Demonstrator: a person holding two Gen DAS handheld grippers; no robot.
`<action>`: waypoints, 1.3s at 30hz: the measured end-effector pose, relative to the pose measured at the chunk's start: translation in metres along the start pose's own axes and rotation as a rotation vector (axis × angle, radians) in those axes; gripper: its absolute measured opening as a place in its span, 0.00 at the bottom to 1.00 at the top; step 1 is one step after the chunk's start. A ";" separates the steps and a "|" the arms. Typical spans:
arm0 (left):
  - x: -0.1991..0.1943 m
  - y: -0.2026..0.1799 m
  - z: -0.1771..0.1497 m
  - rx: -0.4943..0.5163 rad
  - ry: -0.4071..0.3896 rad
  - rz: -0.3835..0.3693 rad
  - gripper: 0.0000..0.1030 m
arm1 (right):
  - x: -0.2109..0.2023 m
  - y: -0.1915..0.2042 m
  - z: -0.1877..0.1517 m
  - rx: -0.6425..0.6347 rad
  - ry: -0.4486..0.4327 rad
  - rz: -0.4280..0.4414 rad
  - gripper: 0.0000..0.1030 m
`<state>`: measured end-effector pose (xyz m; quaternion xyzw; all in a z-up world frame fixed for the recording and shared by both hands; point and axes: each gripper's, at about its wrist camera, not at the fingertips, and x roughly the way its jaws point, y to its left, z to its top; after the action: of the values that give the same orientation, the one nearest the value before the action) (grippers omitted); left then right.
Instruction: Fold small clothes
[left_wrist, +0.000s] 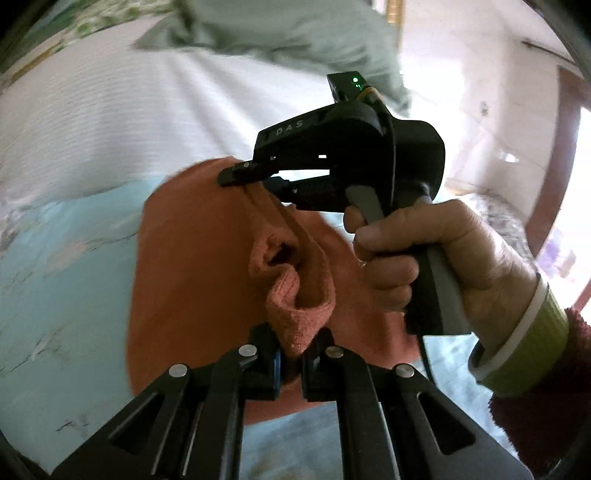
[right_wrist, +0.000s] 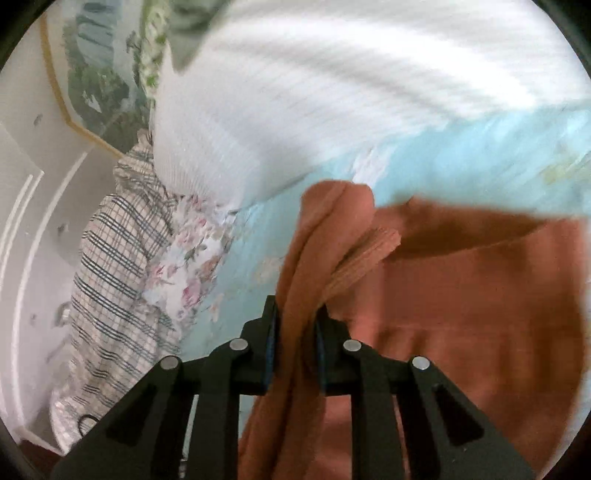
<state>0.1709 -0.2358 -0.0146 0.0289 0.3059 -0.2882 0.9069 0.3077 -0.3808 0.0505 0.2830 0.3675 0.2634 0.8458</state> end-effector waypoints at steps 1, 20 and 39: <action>0.005 -0.008 0.002 0.004 0.004 -0.019 0.06 | -0.012 -0.008 0.002 0.001 -0.018 -0.026 0.18; 0.089 -0.052 -0.026 0.024 0.215 -0.158 0.11 | -0.039 -0.111 -0.030 0.041 -0.028 -0.291 0.15; 0.054 0.135 -0.002 -0.312 0.247 -0.061 0.80 | -0.068 -0.111 -0.067 0.104 -0.071 -0.300 0.71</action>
<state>0.2773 -0.1506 -0.0640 -0.0859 0.4567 -0.2588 0.8468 0.2424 -0.4837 -0.0304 0.2774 0.3886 0.1048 0.8724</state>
